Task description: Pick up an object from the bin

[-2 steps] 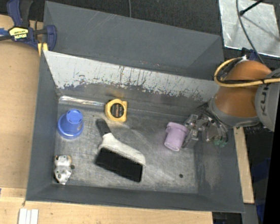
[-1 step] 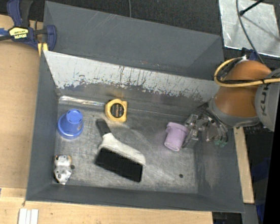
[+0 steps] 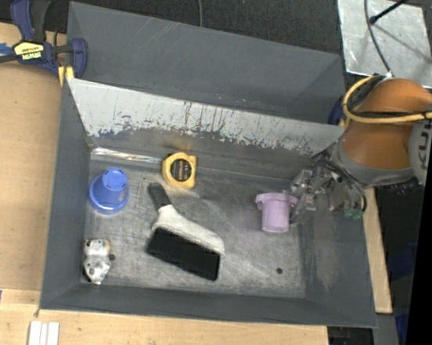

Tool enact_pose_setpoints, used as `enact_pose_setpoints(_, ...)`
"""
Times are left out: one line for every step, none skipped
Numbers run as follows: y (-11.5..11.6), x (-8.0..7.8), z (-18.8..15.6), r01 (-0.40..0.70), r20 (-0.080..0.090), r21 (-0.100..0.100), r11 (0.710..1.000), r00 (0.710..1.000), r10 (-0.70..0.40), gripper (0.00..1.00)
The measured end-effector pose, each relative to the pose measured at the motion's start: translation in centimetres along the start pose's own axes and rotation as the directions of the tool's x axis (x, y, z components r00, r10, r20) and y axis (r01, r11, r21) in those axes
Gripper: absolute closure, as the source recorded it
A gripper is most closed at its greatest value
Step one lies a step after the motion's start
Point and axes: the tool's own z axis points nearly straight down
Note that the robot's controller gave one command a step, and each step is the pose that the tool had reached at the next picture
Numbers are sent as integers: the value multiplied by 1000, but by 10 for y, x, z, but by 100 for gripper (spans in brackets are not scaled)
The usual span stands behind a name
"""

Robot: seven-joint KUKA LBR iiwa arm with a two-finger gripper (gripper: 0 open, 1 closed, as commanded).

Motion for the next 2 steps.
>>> enact_pose_setpoints(0,-1,-14,20,3,0,1000,1000,-20,100)
enact_pose_setpoints(-11,22,-17,6,12,2,1000,1000,-6,100)
